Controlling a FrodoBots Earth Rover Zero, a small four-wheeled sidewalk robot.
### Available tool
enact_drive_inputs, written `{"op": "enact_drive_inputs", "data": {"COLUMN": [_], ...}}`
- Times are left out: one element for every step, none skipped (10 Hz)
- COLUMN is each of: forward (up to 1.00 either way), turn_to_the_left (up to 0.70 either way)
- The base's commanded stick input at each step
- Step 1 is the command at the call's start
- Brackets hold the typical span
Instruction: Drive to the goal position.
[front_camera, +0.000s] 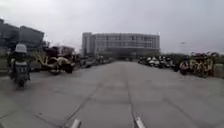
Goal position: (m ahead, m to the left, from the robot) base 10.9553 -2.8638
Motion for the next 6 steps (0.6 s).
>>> {"op": "enact_drive_inputs", "data": {"forward": [1.00, 1.00, 1.00, 1.00, 1.00, 1.00], "turn_to_the_left": [-0.34, -0.34, -0.34, -0.34, -0.34, -0.33]}}
